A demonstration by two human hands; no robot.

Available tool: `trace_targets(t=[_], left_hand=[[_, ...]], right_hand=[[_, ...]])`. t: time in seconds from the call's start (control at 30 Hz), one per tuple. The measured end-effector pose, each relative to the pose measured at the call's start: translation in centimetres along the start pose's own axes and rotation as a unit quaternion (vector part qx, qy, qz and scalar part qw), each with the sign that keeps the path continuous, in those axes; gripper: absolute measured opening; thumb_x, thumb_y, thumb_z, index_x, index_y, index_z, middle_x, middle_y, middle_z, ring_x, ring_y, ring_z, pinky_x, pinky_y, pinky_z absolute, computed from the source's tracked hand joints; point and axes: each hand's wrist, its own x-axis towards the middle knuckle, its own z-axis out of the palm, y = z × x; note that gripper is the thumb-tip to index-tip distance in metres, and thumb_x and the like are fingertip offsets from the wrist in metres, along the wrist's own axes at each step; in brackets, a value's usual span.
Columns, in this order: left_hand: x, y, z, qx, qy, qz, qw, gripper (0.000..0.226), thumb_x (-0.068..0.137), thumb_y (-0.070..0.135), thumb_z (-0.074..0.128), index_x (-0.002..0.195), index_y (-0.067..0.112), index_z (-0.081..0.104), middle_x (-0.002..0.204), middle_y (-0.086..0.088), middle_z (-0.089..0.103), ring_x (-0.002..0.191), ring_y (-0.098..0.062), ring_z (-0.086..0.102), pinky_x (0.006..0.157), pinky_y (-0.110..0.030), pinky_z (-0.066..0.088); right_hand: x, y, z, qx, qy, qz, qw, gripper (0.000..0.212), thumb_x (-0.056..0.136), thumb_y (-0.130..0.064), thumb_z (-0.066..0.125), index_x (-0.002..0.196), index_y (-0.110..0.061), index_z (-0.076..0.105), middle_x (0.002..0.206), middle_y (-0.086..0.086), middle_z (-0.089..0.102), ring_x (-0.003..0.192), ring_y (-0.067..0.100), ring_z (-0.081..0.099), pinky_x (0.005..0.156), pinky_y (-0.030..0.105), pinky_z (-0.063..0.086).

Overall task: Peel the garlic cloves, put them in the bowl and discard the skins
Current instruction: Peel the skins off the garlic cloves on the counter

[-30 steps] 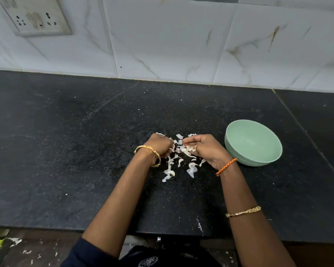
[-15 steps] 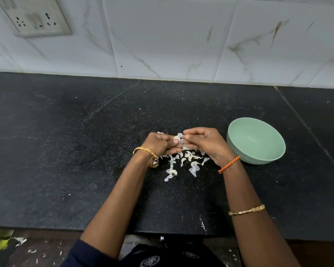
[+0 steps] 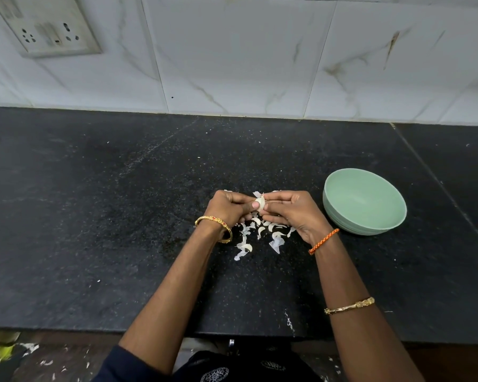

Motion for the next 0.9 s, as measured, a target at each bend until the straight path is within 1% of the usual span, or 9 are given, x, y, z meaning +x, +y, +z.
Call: trace_targets(t=[0.17, 0.27, 0.4, 0.47, 0.53, 0.6, 0.67, 0.8, 0.9], left_hand=[[-0.2, 0.0, 0.0, 0.025, -0.002, 0.011, 1.0, 0.014, 0.083, 0.011, 0.071, 0.096, 0.006, 0.073, 0.051, 0.012, 0.063, 0.042, -0.001, 0.042, 0.044, -0.012, 0.04], [-0.2, -0.2, 0.2, 0.028, -0.005, 0.004, 1.0, 0.014, 0.084, 0.01, 0.07, 0.097, 0.007, 0.072, 0.043, 0.011, 0.056, 0.039, -0.001, 0.04, 0.044, -0.012, 0.039], [0.1, -0.6, 0.8, 0.065, 0.012, 0.008, 0.998, 0.016, 0.081, 0.013, 0.074, 0.094, 0.004, 0.075, 0.063, 0.0, 0.064, 0.045, 0.001, 0.045, 0.053, -0.016, 0.041], [0.3, -0.9, 1.2, 0.089, 0.031, 0.016, 0.995, 0.017, 0.08, 0.015, 0.075, 0.095, 0.007, 0.076, 0.077, 0.0, 0.07, 0.056, 0.004, 0.052, 0.061, -0.016, 0.043], [0.4, -0.9, 1.6, 0.112, 0.047, 0.019, 0.992, 0.018, 0.081, 0.016, 0.074, 0.098, 0.01, 0.075, 0.084, 0.001, 0.07, 0.066, 0.002, 0.055, 0.063, -0.012, 0.042], [0.4, -0.9, 1.8, 0.106, 0.048, 0.017, 0.993, 0.019, 0.082, 0.015, 0.074, 0.1, 0.008, 0.075, 0.089, -0.003, 0.071, 0.074, -0.004, 0.058, 0.068, -0.015, 0.045], [0.4, -0.9, 2.1, 0.067, 0.039, 0.002, 0.997, 0.02, 0.082, 0.01, 0.073, 0.1, 0.004, 0.074, 0.093, -0.009, 0.072, 0.071, -0.008, 0.059, 0.072, -0.02, 0.048], [0.4, -0.9, 2.4, 0.009, 0.038, -0.041, 0.998, 0.018, 0.082, 0.003, 0.071, 0.099, -0.003, 0.071, 0.074, -0.007, 0.071, 0.055, -0.004, 0.059, 0.059, -0.012, 0.052], [0.1, -0.6, 2.4, -0.102, -0.002, -0.09, 0.991, 0.01, 0.085, -0.004, 0.064, 0.094, -0.008, 0.065, 0.053, -0.001, 0.066, 0.046, -0.004, 0.062, 0.054, -0.011, 0.053]], right_hand=[[-0.1, 0.3, 0.2, 0.036, 0.009, 0.014, 0.999, 0.012, 0.087, 0.006, 0.063, 0.098, 0.003, 0.066, 0.086, 0.017, 0.07, 0.07, 0.015, 0.071, 0.068, 0.023, 0.059], [-0.1, 0.5, 0.2, 0.047, 0.005, 0.022, 0.999, 0.007, 0.087, 0.005, 0.063, 0.091, 0.0, 0.066, 0.084, 0.016, 0.069, 0.07, 0.016, 0.07, 0.068, 0.026, 0.06], [0.1, 1.0, 0.6, 0.018, 0.039, 0.023, 0.999, 0.007, 0.085, 0.005, 0.064, 0.086, -0.001, 0.066, 0.08, 0.012, 0.067, 0.063, 0.012, 0.067, 0.062, 0.023, 0.059], [0.3, 1.1, 0.9, -0.005, 0.058, 0.012, 0.998, 0.007, 0.083, 0.005, 0.065, 0.082, -0.002, 0.066, 0.078, 0.011, 0.066, 0.061, 0.01, 0.065, 0.059, 0.02, 0.058], [0.3, 1.2, 1.2, -0.018, 0.075, 0.005, 0.997, 0.007, 0.081, 0.006, 0.067, 0.08, -0.001, 0.066, 0.077, 0.01, 0.066, 0.06, 0.008, 0.065, 0.058, 0.018, 0.056], [0.3, 1.3, 1.4, -0.036, 0.091, -0.004, 0.995, 0.006, 0.079, 0.005, 0.069, 0.079, 0.0, 0.066, 0.077, 0.01, 0.067, 0.063, 0.01, 0.065, 0.057, 0.018, 0.056], [0.3, 1.5, 1.6, -0.055, 0.107, -0.018, 0.993, 0.006, 0.079, 0.004, 0.069, 0.077, -0.002, 0.066, 0.076, 0.01, 0.068, 0.066, 0.013, 0.066, 0.055, 0.019, 0.055], [0.3, 1.6, 1.4, -0.06, 0.111, -0.009, 0.992, 0.008, 0.081, 0.001, 0.068, 0.078, -0.005, 0.064, 0.076, 0.01, 0.067, 0.067, 0.015, 0.067, 0.054, 0.019, 0.054], [0.1, 1.4, 1.2, -0.018, 0.104, 0.037, 0.994, 0.008, 0.089, -0.003, 0.059, 0.081, -0.004, 0.062, 0.066, 0.006, 0.058, 0.051, 0.007, 0.059, 0.05, 0.017, 0.052]])
